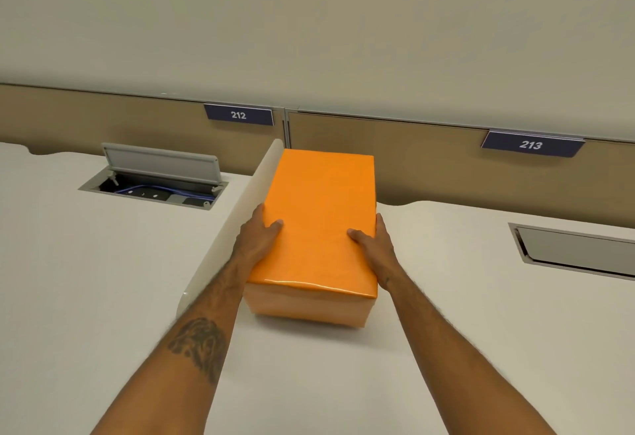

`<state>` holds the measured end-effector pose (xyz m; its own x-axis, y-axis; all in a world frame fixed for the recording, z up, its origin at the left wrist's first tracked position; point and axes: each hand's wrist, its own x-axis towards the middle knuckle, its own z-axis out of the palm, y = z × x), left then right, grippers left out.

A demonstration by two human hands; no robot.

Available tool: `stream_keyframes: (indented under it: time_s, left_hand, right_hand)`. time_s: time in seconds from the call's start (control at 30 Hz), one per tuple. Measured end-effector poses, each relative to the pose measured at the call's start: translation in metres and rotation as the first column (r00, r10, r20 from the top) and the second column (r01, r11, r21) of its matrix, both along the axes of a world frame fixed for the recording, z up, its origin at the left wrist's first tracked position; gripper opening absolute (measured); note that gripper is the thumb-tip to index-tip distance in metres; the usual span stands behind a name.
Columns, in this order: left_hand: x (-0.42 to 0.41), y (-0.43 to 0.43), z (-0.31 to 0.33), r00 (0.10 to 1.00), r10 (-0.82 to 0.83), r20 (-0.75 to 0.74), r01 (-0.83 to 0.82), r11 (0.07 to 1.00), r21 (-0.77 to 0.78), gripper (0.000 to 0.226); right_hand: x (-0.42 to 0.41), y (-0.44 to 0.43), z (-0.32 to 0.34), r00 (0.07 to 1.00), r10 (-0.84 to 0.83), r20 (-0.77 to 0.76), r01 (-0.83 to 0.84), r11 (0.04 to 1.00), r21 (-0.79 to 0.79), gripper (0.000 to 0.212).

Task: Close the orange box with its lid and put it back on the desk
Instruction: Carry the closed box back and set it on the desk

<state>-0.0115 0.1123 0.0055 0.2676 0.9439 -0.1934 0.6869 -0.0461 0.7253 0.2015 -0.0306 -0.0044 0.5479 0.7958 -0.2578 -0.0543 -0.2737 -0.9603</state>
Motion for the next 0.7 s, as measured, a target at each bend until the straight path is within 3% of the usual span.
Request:
stream_keyframes:
  time_s: [0.47, 0.57, 0.7]
  left_hand:
    - [0.017, 0.062, -0.013, 0.976, -0.135, -0.171, 0.142, 0.989, 0.027, 0.076]
    - [0.019, 0.058, -0.015, 0.974, -0.117, -0.194, 0.136, 0.987, 0.086, 0.072]
    - [0.026, 0.054, -0.011, 0.958, -0.134, -0.252, 0.209, 0.931, 0.299, 0.055]
  right_hand:
    - [0.004, 0.060, -0.017, 0.999, -0.035, 0.012, 0.036, 0.998, -0.055, 0.076]
    - [0.008, 0.065, -0.016, 0.999, -0.038, 0.039, 0.040, 0.997, -0.063, 0.077]
    - [0.008, 0.075, -0.018, 0.999, -0.027, 0.039, 0.030, 0.997, -0.073, 0.077]
